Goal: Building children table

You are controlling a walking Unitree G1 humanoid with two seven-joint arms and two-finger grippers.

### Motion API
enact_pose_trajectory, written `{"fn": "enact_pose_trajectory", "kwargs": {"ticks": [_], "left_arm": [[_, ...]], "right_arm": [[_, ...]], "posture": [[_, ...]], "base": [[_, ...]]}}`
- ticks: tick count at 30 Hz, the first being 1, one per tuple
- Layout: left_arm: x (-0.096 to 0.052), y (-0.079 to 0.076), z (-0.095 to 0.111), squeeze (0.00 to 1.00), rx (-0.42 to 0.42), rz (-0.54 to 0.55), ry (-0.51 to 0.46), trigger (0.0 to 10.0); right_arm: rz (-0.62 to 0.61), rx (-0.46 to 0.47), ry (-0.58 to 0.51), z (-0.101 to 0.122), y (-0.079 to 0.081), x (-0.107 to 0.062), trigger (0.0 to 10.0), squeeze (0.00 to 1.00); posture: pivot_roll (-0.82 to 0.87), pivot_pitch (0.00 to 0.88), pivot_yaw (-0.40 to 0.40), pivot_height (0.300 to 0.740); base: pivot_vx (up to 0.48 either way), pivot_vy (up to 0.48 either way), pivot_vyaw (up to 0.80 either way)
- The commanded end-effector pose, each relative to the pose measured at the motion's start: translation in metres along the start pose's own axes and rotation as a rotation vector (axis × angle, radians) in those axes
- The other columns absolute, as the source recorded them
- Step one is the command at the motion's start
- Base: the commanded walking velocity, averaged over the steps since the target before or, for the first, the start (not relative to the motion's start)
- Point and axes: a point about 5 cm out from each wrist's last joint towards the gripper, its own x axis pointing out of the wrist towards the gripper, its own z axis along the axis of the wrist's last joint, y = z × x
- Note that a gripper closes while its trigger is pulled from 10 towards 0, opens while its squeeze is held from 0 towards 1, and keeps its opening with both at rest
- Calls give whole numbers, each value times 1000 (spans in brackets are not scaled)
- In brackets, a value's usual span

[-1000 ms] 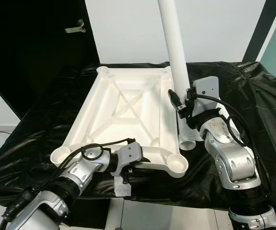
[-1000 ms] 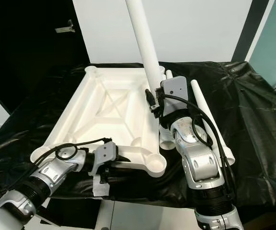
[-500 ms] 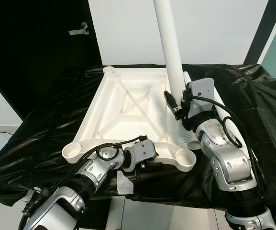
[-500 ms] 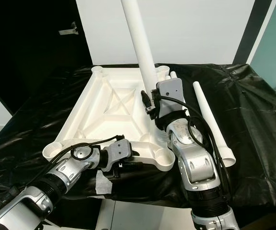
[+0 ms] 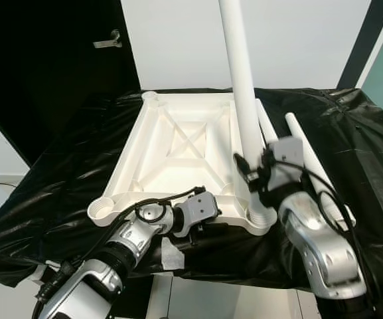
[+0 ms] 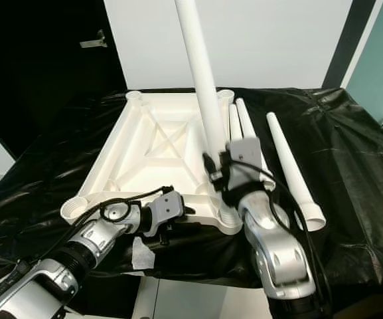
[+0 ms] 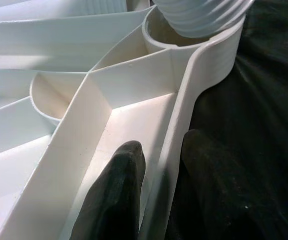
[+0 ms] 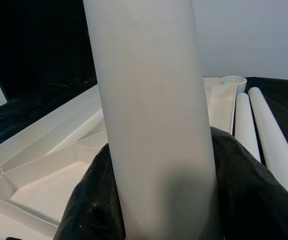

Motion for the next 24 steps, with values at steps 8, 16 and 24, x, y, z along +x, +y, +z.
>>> {"fn": "enact_pose_trajectory", "kwargs": {"ticks": [8,16,24], "left_arm": [[4,-13,-20,0,-46,-29,85,10000],[4,-11,-21,0,-52,-8,84,10000],[2,-13,-25,0,-76,7,83,10000]], "right_arm": [[30,-51,11,-13,-4,4,10000,0],[140,-127,-48,-15,7,3,10000,0],[188,-77,-75,-25,4,-17,10000,0]], "posture": [[-135,0,42,740],[-121,0,29,740],[-114,0,26,740]], "base": [[0,0,0],[0,0,0],[0,0,0]]}}
